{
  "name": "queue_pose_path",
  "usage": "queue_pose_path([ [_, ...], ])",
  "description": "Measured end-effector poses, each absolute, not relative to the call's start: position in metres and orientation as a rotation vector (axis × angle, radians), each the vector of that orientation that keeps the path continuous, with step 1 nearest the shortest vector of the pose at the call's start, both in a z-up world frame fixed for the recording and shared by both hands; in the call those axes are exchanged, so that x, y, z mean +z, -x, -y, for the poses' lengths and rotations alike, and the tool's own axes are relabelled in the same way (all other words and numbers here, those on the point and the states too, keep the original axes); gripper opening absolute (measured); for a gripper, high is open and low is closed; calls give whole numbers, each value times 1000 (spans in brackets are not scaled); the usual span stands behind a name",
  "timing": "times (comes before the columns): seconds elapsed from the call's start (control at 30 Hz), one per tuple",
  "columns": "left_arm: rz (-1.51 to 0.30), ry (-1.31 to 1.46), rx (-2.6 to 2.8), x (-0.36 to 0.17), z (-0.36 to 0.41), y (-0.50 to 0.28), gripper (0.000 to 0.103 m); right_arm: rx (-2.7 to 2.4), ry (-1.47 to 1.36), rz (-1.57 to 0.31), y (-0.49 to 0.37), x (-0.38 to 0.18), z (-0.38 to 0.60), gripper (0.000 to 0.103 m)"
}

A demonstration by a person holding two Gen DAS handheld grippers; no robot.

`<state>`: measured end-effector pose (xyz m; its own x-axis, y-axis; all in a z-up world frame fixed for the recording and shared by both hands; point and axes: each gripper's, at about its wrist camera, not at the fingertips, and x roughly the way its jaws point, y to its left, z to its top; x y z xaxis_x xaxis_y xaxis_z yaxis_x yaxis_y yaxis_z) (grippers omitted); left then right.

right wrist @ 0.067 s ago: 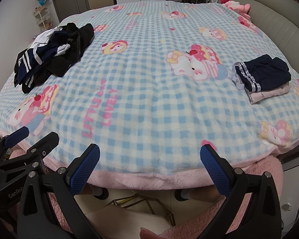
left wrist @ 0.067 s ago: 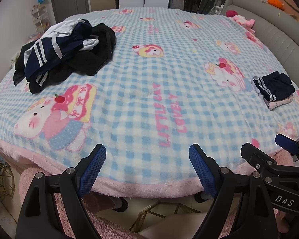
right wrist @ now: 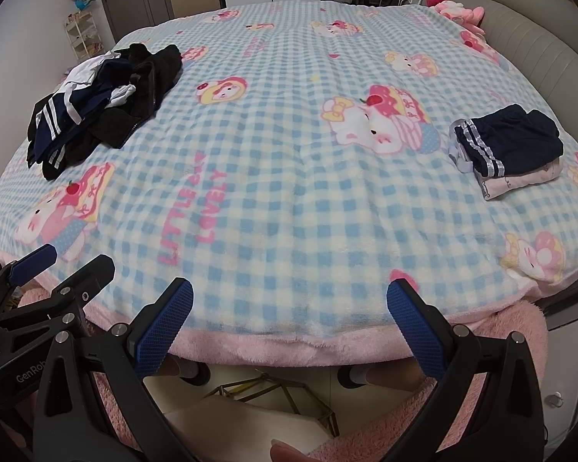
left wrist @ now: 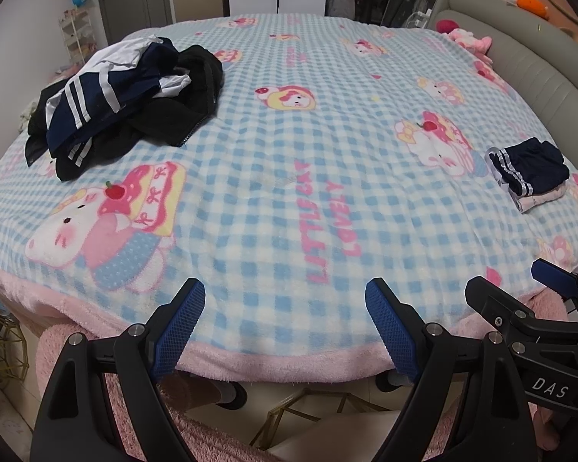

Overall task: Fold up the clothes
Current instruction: 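Move both grippers toward the pile of navy striped track pants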

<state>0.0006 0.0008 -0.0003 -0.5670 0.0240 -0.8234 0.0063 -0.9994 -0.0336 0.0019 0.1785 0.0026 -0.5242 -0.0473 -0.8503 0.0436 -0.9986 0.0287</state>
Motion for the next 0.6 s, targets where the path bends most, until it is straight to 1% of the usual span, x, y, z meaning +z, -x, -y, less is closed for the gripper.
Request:
queue_pose_path([
  [0.2, 16, 1448, 2780, -4, -1, -2, 87, -2674, -1468, 38, -4, 1, -182, 102],
  [0.27, 13, 1454, 2770, -3, 1, 3, 87, -2670, -1491, 0, 0, -1, -179, 102],
  [0.43, 96, 1426, 2757, -4, 15, 12, 87, -2669, -1437, -107, 17, 10, -161, 102],
  [0.6, 133, 1381, 2809, 6, 41, 19, 87, -2691, -1324, -281, 37, 29, -125, 102],
])
